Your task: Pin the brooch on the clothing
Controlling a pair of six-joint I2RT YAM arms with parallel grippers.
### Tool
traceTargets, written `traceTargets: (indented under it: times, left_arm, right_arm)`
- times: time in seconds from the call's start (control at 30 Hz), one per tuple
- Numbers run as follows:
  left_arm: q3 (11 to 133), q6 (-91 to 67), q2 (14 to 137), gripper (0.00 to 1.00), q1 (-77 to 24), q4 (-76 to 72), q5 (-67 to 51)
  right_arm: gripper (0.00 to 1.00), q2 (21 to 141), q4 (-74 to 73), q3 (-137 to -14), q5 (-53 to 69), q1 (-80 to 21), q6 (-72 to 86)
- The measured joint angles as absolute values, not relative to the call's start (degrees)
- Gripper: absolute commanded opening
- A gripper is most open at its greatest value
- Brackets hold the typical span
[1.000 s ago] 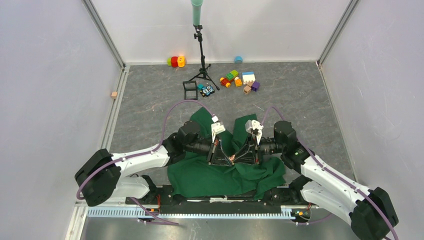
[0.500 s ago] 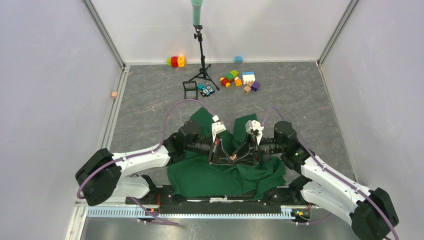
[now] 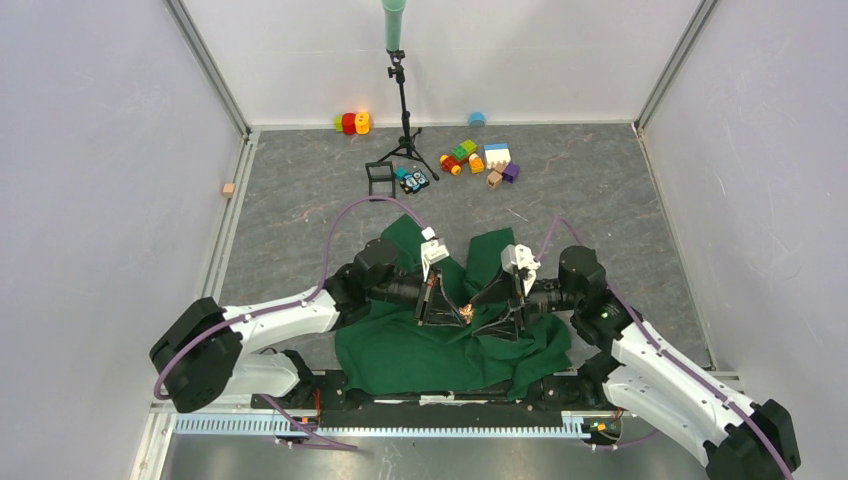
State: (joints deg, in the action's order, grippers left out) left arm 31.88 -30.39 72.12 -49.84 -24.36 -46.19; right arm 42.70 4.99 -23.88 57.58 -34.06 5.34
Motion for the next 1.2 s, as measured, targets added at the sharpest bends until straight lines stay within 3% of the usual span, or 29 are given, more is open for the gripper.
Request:
traceTargets:
  times: [0.17,0.47,0.8,0.83,1.03,1.2]
  left_arm:
    - [31.86,-30.39,71.79,0.02,-49.84,-24.36,-46.24]
    - [31.64,-30.39,71.18,0.02,-49.82,-24.40,-46.39]
    - [31.64,-30.39,71.40,0.02,-49.58,-24.36,-47.37]
    - [31.64,-30.39,71.46,0.02,-49.58,-24.36,-47.53]
    - [32.05,-30.37,71.64,0.02,-49.60,-22.94,-46.33]
    - [32.45,-30.33,71.59,0.02,-49.58,-20.64,-42.28]
  right_arm:
    - [0.47,44.14,4.08,-23.88,57.89,-33.04,4.34]
    - [0.28,46.00,4.05,-23.86,59.24,-32.12,4.45]
    - [0.21,47.51,9.80,-22.11,62.54,-31.75,8.99]
    - [0.22,47.57,10.02,-21.98,62.63,-31.75,9.30]
    - [0.59,48.21,9.93,-21.82,61.12,-31.75,9.45]
    - [0.65,48.31,7.14,-21.82,55.66,-31.75,7.49]
